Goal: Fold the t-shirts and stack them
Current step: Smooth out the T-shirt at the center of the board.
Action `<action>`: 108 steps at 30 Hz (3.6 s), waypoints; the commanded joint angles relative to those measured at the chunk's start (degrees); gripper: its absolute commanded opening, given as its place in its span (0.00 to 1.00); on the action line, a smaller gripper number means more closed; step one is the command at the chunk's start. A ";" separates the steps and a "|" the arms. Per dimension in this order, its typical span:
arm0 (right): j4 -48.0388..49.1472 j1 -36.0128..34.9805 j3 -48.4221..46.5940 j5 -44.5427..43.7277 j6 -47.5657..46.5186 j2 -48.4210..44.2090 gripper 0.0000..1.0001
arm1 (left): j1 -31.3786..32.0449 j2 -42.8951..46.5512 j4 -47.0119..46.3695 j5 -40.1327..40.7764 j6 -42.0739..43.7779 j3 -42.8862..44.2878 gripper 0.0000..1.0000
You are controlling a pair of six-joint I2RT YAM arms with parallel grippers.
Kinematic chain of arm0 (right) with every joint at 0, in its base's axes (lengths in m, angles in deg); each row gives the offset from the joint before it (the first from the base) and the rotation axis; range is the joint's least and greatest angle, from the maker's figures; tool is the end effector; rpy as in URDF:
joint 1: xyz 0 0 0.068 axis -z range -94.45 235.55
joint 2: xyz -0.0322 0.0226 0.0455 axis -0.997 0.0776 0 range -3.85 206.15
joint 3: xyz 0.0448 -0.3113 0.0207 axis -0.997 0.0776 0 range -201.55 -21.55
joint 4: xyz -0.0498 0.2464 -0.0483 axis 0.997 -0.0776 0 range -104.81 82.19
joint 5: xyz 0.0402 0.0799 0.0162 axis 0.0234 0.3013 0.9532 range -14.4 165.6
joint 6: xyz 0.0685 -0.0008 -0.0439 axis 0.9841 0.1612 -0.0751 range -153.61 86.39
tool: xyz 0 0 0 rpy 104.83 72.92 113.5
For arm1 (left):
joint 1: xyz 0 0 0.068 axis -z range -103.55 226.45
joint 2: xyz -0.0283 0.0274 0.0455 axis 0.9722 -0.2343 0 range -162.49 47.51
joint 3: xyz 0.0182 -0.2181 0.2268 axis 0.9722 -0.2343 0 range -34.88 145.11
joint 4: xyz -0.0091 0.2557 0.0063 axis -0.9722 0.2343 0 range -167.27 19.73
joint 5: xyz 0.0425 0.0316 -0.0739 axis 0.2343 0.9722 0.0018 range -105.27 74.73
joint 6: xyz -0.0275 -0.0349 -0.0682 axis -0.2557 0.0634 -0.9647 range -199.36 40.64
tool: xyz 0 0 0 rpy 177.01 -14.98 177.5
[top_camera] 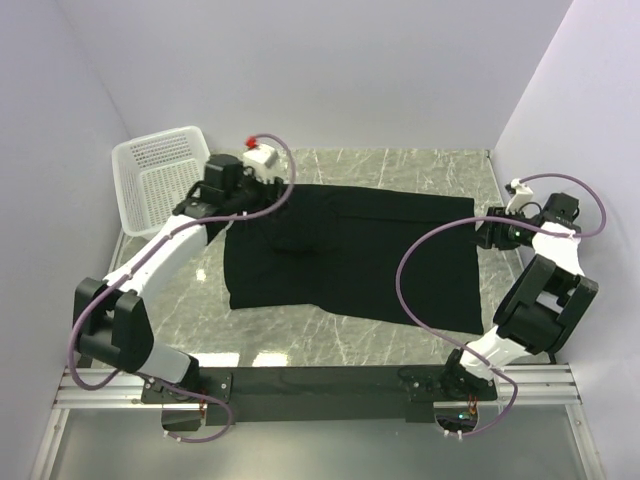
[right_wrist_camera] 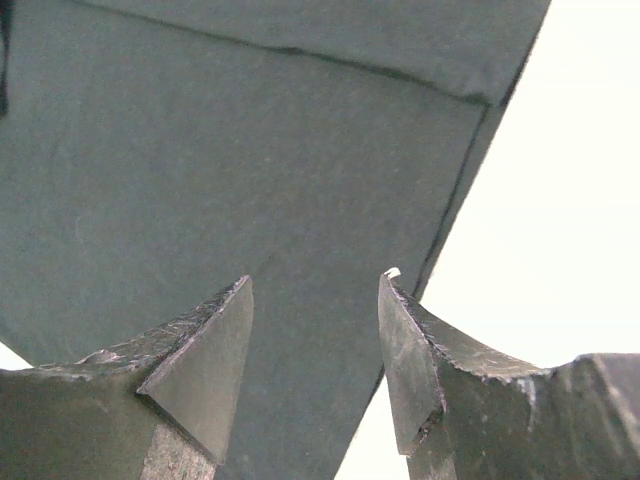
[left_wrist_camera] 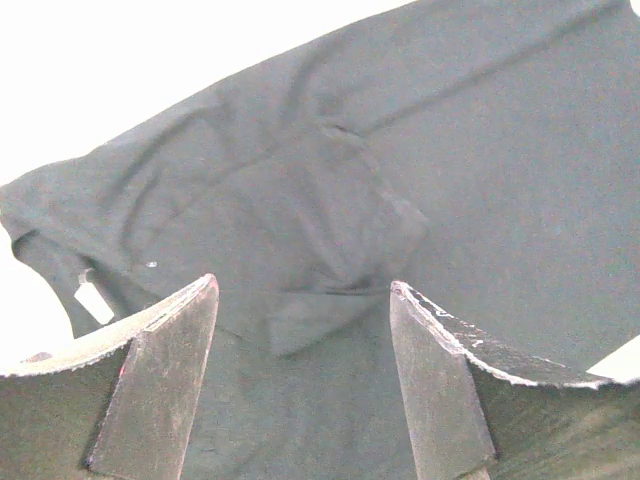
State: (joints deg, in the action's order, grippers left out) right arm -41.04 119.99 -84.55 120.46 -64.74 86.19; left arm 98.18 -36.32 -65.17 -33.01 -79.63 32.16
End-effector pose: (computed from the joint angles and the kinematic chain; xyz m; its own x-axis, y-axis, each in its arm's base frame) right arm 0.2937 -0.1411 0.2582 -0.6712 0.0159 -0.7411 -0.2739 0.9237 0.2679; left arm 0.3235 -0.1522 0.3395 -0.4516 0.1751 -0.8749 0.5983 0.7869 -0.1513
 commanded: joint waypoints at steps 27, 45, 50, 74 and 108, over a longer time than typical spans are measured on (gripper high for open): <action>0.89 -2.88 -3.00 -3.03 3.98 2.24 0.60 | -1.96 -24.80 4.07 -3.36 -10.81 5.82 0.55; 0.80 -2.79 -2.39 -2.41 3.89 1.98 0.59 | -1.96 -19.89 8.38 -6.43 -4.83 3.01 0.01; 0.98 -2.79 -2.04 -2.15 3.98 1.89 0.59 | -2.05 -16.19 8.56 -8.19 -3.33 0.02 0.01; 2.03 -2.79 -1.60 -0.74 4.33 1.89 0.59 | -2.31 -3.28 12.36 -5.40 -1.37 -2.70 0.60; 7.66 -9.56 -22.69 -16.73 23.05 20.44 0.59 | -8.55 -39.30 1.17 33.38 -22.67 32.27 0.70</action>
State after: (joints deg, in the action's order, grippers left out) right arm -34.39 112.64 -104.13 107.11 -45.31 105.40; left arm 89.44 -75.38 -63.49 -2.08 -103.00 60.47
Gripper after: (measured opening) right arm 0.591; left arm 0.701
